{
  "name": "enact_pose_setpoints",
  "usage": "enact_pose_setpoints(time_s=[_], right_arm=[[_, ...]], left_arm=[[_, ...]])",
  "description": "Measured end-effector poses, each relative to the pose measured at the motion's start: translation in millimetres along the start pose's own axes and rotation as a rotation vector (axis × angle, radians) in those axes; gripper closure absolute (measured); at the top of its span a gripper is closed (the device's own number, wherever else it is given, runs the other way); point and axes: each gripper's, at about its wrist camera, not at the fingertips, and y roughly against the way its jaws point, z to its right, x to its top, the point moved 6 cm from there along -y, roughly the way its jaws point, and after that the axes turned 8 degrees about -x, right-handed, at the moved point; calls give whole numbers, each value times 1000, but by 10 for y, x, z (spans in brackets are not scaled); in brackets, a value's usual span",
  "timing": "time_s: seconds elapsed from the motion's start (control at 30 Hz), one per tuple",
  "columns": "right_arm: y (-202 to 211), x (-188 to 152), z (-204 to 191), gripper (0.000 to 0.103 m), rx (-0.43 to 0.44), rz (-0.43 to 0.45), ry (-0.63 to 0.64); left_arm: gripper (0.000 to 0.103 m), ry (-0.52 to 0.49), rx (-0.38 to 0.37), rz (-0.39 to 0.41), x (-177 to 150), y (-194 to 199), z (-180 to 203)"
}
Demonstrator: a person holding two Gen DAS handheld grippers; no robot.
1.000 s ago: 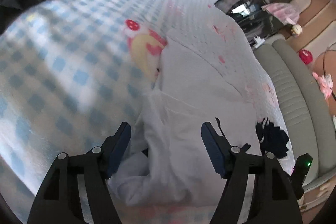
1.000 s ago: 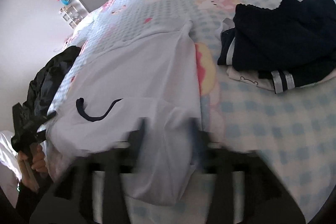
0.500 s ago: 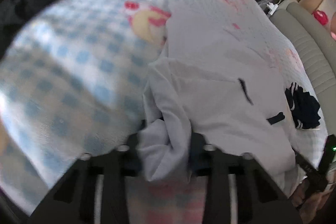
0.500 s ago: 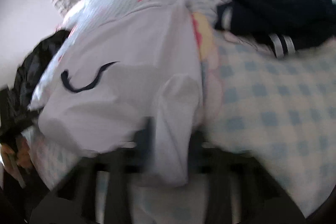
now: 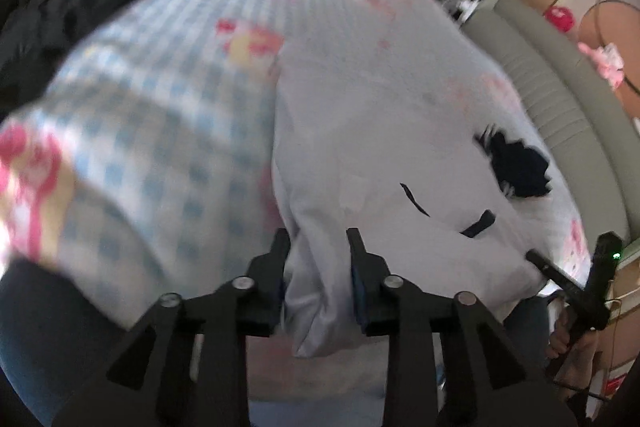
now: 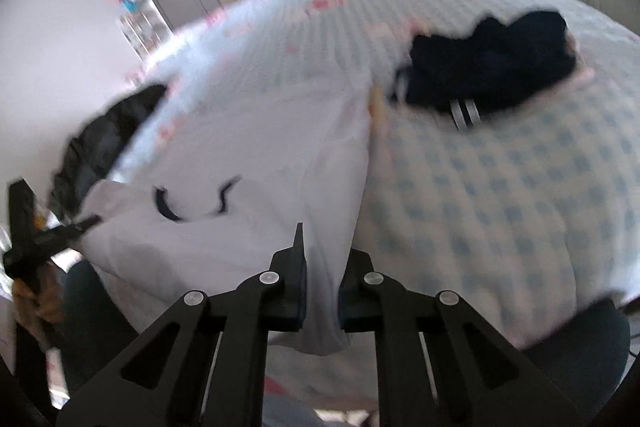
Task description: Fold clothes
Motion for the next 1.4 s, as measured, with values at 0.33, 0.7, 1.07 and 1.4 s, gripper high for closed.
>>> enact_pose_setpoints(time_s=[0.33, 0.7, 1.07, 1.4], right_arm=[[-76, 306, -40, 50, -33, -9, 116], [-138, 520, -194, 103, -61, 53, 175], [-266, 340, -220, 56, 48, -41, 131], [-463, 102, -149, 50, -62, -44, 163]], left_arm=[[43, -79, -14, -66, 163, -398, 52], [95, -172, 62, 25, 386, -384, 284], [51, -147, 140, 95, 412, -352, 245], [49, -124, 209, -97, 137, -793, 29]])
